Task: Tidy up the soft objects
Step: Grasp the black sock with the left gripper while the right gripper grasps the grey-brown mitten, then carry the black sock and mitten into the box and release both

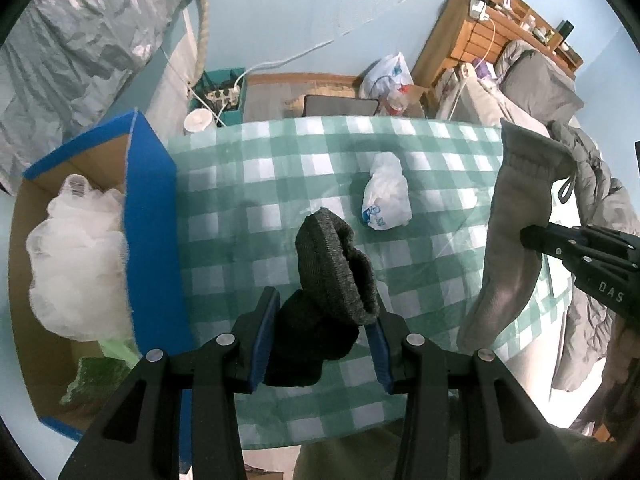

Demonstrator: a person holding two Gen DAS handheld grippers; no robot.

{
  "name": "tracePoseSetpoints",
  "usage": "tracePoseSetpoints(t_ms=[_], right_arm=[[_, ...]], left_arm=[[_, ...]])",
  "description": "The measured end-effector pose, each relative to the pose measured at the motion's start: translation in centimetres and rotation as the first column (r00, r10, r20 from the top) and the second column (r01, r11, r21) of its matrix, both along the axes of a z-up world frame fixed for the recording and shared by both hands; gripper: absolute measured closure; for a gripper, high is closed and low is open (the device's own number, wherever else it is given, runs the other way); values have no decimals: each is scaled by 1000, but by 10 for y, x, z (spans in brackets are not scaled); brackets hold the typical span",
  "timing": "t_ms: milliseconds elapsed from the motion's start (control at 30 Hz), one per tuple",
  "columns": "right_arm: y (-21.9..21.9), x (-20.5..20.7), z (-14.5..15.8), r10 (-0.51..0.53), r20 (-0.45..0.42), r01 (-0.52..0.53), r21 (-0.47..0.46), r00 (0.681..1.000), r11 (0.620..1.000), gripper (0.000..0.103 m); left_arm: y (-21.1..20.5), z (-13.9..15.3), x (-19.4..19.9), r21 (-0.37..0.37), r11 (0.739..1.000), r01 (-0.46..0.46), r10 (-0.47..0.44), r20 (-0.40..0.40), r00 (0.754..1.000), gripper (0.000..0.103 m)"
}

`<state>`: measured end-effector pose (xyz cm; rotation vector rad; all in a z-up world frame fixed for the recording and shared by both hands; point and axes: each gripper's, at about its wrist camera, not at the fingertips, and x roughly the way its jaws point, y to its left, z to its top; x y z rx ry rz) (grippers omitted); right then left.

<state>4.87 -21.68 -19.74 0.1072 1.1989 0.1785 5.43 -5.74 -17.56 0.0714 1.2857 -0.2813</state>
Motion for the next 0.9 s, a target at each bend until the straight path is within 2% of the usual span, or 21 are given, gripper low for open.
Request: tracePoseSetpoints(t_ms=[467,900], right_arm=[[22,0,23,72,41,-73,26,997,997,92],[60,12,46,174,85,-179,54,981,982,92]], left_arm=[[25,26,-16,-8,996,-91,91,43,995,60],[73,39,-32,-10,974,-225,225,67,972,60]])
